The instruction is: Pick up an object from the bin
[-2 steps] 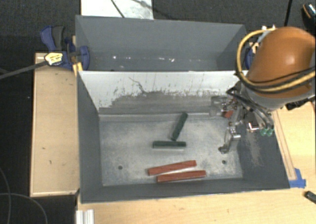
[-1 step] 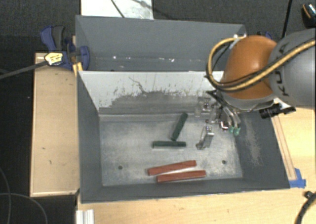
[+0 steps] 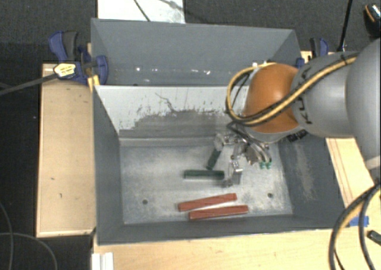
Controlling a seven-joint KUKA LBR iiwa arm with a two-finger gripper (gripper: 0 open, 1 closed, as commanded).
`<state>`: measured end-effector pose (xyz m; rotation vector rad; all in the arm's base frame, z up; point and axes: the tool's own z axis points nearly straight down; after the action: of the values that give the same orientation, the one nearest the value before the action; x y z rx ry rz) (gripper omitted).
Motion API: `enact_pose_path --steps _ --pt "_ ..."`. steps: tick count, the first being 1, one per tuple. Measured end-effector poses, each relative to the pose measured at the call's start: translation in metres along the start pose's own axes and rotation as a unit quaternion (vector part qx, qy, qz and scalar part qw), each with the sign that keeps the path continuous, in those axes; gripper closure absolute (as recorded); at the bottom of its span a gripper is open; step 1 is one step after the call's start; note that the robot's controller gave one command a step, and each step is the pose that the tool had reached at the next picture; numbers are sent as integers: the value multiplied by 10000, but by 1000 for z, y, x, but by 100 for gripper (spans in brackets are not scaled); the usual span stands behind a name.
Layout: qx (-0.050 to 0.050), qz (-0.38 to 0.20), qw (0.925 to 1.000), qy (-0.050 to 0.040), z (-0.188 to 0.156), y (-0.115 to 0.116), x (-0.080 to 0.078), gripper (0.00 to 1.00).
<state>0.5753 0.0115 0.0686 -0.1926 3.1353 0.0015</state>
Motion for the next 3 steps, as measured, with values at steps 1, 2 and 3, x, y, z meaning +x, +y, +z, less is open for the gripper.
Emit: enact_pose_path --steps 1,2,3 --pt "7 -5 10000 -30 -3 -1 -2 100" --pt "5 -13 10000 -14 -2 0 -1 0" --pt "5 -606 9982 16 -2 -36 15 0"
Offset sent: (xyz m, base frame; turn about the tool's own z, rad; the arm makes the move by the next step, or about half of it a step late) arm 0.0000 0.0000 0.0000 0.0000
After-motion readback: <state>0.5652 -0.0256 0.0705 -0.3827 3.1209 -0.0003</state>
